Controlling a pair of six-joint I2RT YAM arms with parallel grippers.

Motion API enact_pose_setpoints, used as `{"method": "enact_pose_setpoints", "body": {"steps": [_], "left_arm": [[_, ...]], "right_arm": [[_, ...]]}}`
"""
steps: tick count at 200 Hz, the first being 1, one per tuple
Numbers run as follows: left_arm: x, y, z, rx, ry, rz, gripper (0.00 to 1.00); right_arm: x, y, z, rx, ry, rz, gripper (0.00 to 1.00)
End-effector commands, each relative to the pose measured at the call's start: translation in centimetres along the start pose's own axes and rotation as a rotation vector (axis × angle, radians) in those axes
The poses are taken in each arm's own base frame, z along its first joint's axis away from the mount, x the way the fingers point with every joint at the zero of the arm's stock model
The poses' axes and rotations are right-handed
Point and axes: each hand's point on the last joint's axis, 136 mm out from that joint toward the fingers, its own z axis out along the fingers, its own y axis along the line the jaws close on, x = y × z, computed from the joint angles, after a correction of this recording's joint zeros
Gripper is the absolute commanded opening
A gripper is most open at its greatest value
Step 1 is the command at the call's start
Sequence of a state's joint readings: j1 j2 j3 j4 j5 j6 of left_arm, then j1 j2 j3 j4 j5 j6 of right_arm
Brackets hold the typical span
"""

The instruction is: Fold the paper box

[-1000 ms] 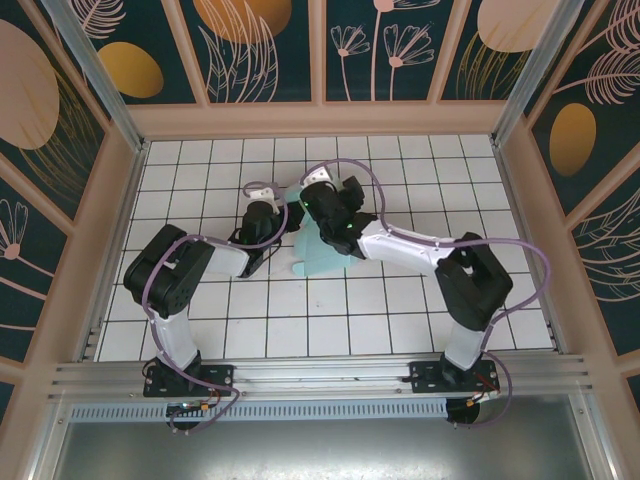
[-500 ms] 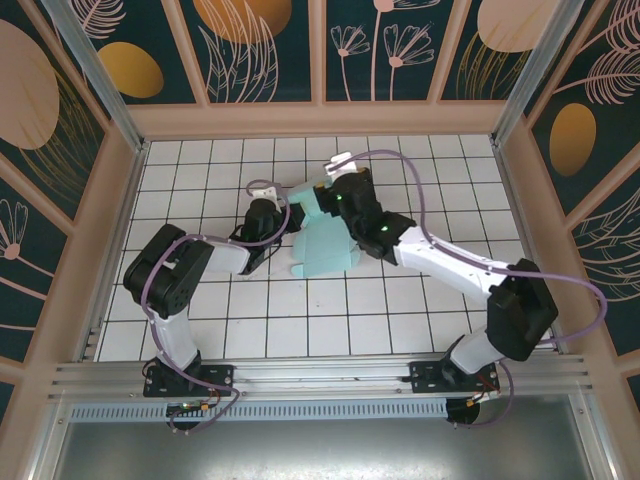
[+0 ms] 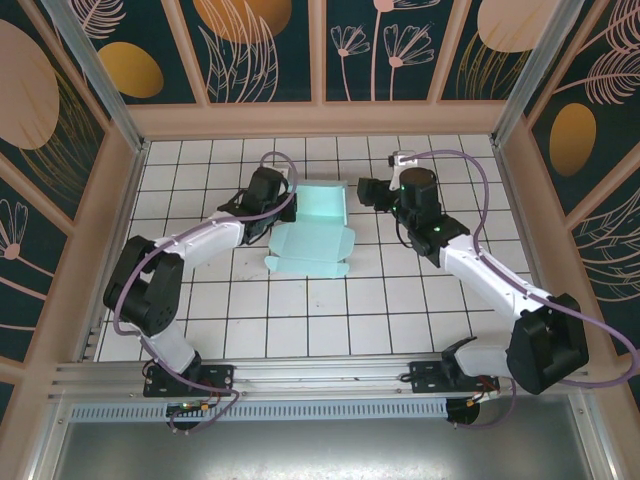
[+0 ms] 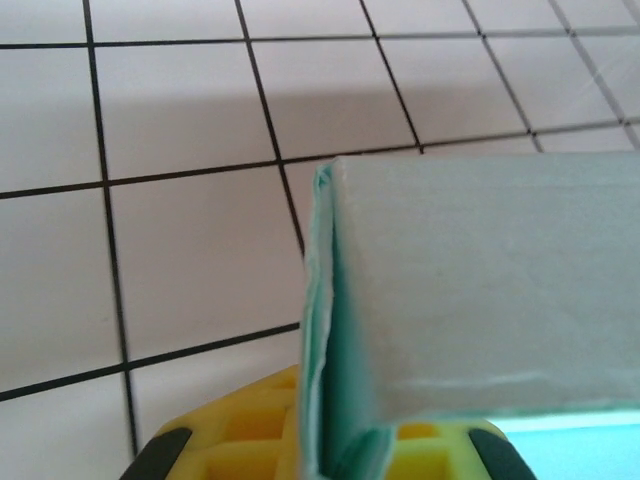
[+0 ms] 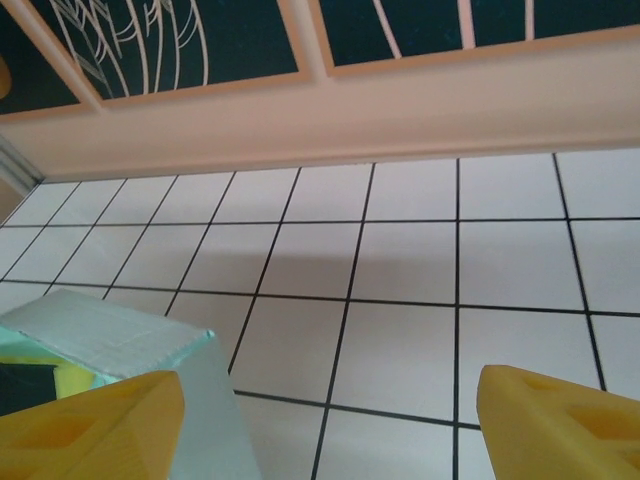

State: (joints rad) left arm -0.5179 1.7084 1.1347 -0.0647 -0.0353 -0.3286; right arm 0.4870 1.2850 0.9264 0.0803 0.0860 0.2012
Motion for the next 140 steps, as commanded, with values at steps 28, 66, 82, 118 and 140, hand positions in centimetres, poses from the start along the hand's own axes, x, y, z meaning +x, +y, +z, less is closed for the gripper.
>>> {"method": "enact_pose_setpoints", "body": {"steps": [28, 66, 82, 118, 140], "left_arm": [[5.2, 1.7, -3.8, -0.075, 0.383, 0.248, 0.00], [8.9, 3.3, -3.9, -0.127, 0.626, 0.316, 0.00], [10.2, 3.4, -3.8, -0.115, 0.706, 0.323, 0.00], [12.7, 3.9, -3.3, -0.116, 0.841, 0.328, 0.00], [14.9, 4.5, -2.8, -0.127, 0.940, 0.328, 0.00]], "right_arm": [[1.4, 1.1, 0.1, -0.109, 0.030, -0.016, 0.77], [3.4, 0.8, 0.5, -0.121, 0.070, -0.040, 0.77], [4.1, 0.5, 0.4, -0.113, 0.081, -0.050, 0.77], [5.4, -0.1, -0.3, -0.106, 0.098, -0.057, 0.77], [5.7, -0.4, -0.6, -0.103, 0.099, -0.058, 0.77]]}}
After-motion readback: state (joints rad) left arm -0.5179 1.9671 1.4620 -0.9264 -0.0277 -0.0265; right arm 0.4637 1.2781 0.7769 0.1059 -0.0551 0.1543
